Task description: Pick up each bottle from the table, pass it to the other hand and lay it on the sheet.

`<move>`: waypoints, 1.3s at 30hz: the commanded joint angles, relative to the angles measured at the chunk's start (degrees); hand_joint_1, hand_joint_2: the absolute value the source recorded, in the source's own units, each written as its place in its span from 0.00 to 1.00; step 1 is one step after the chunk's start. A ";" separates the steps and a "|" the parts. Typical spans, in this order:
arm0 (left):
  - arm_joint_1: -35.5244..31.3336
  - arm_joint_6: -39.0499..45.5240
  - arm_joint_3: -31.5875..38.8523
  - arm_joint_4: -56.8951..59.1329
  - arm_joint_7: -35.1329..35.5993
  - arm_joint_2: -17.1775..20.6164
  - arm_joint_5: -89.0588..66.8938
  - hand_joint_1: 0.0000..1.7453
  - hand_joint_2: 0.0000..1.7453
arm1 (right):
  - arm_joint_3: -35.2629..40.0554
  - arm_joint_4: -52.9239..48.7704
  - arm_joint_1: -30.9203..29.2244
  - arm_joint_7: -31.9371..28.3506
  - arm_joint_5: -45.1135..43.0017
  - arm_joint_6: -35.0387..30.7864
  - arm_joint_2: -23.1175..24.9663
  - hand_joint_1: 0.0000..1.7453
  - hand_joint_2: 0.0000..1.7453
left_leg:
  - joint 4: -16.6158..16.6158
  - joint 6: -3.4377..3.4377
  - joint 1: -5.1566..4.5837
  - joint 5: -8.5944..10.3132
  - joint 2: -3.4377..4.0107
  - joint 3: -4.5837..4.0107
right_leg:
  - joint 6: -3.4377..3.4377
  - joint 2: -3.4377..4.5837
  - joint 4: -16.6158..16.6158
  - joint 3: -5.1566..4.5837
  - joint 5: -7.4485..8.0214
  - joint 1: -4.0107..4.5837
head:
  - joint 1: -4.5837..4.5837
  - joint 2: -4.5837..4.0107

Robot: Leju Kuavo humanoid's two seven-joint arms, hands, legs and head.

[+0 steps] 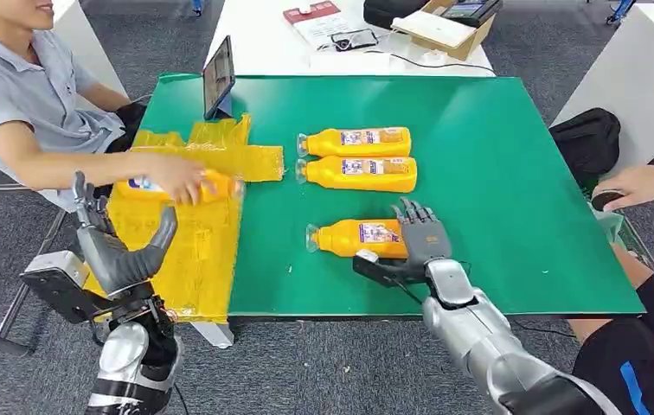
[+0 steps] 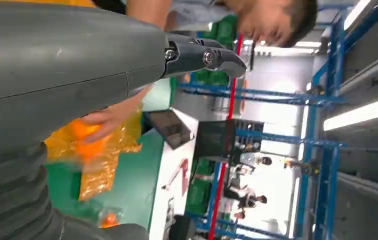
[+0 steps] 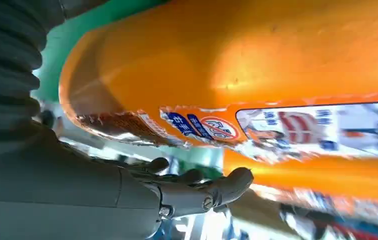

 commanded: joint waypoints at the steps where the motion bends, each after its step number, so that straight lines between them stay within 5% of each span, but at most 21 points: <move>1: -4.99 -3.17 -2.01 8.48 2.06 1.86 1.45 0.00 1.00 | -1.81 12.03 -5.67 -1.34 -3.93 12.63 -0.65 0.00 1.00 | -0.02 -0.04 0.03 0.02 -0.24 0.23 | -0.11 -0.23 -0.04 0.30 -0.05 0.04 | 0.02 0.00; 2: -5.16 -3.28 -2.09 8.78 2.05 1.87 1.51 0.00 1.00 | -1.69 12.06 -5.70 -1.59 -3.89 13.20 -0.70 0.00 1.00 | -0.05 0.01 0.02 0.07 -0.24 0.26 | -0.09 -0.22 -0.07 0.31 -0.03 0.03 | 0.02 0.00; 3: -5.69 -4.46 -2.27 9.46 2.28 1.72 2.87 0.00 1.00 | -1.01 12.48 -5.93 -2.48 -3.47 14.74 -0.76 0.24 1.00 | -0.03 0.00 0.02 0.06 -0.25 0.26 | -0.11 -0.22 -0.05 0.33 -0.04 0.03 | 0.02 0.00; 4: -5.85 -5.00 -2.50 9.72 2.55 1.84 3.31 0.00 1.00 | -1.15 12.37 -5.86 -3.52 -3.83 15.18 -0.84 0.85 1.00 | -0.06 0.01 0.01 0.07 -0.20 0.27 | -0.07 -0.17 -0.09 0.35 0.00 0.00 | 0.02 0.00; 5: -5.91 -5.25 -2.72 9.82 2.68 1.93 3.57 0.00 1.00 | -1.26 12.35 -5.82 -3.79 -4.07 15.13 -0.82 0.99 1.00 | -0.05 0.05 -0.01 0.07 -0.17 0.26 | 0.01 -0.15 -0.08 0.33 0.02 -0.03 | 0.00 0.00; 15: -5.56 -5.43 -3.40 9.37 2.70 2.58 3.58 0.00 1.00 | -2.21 11.28 -7.05 -9.42 -7.40 14.83 1.42 1.00 1.00 | -0.07 0.02 0.01 0.05 -0.05 0.51 | -0.04 -0.01 -0.10 0.59 0.04 0.00 | 0.02 0.00; 23: -4.05 -2.89 -2.64 6.95 -0.23 1.51 3.10 0.00 1.00 | -10.79 1.85 -2.80 -26.31 -26.67 10.36 7.09 1.00 1.00 | -0.06 -0.03 0.04 -0.03 0.12 0.59 | -0.10 0.16 -0.05 0.58 0.01 0.04 | 0.02 0.00; 30: -2.90 -3.97 -2.40 7.03 0.64 1.01 5.03 0.00 1.00 | -9.63 -7.02 0.44 -25.21 -34.04 11.27 8.19 1.00 1.00 | 0.00 -0.01 0.04 0.06 0.01 0.16 | 0.01 0.04 0.04 0.20 0.02 0.04 | -0.02 0.00; 32: -1.45 -9.30 -3.09 8.23 6.27 0.75 9.86 0.00 1.00 | -12.60 -12.94 2.90 -29.06 -42.63 9.64 9.87 1.00 1.00 | -0.03 0.01 0.04 0.10 -0.02 0.03 | 0.05 0.02 -0.01 0.09 0.05 0.03 | 0.00 0.00; 35: 1.32 -17.12 -6.82 12.31 11.31 1.17 14.59 0.00 1.00 | -11.71 -24.54 7.83 -27.21 -48.94 8.00 9.92 1.00 1.00 | -0.07 0.03 -0.01 0.08 -0.05 0.04 | 0.06 0.00 -0.03 0.13 0.02 -0.02 | 0.04 0.00; 39: 4.20 -22.40 -12.68 14.18 10.01 2.10 12.72 0.00 1.00 | -9.85 -30.95 11.49 -27.41 -53.67 5.59 10.60 1.00 1.00 | -0.11 0.02 -0.10 0.01 -0.07 0.10 | 0.03 -0.03 -0.06 0.18 -0.05 -0.13 | 0.00 0.00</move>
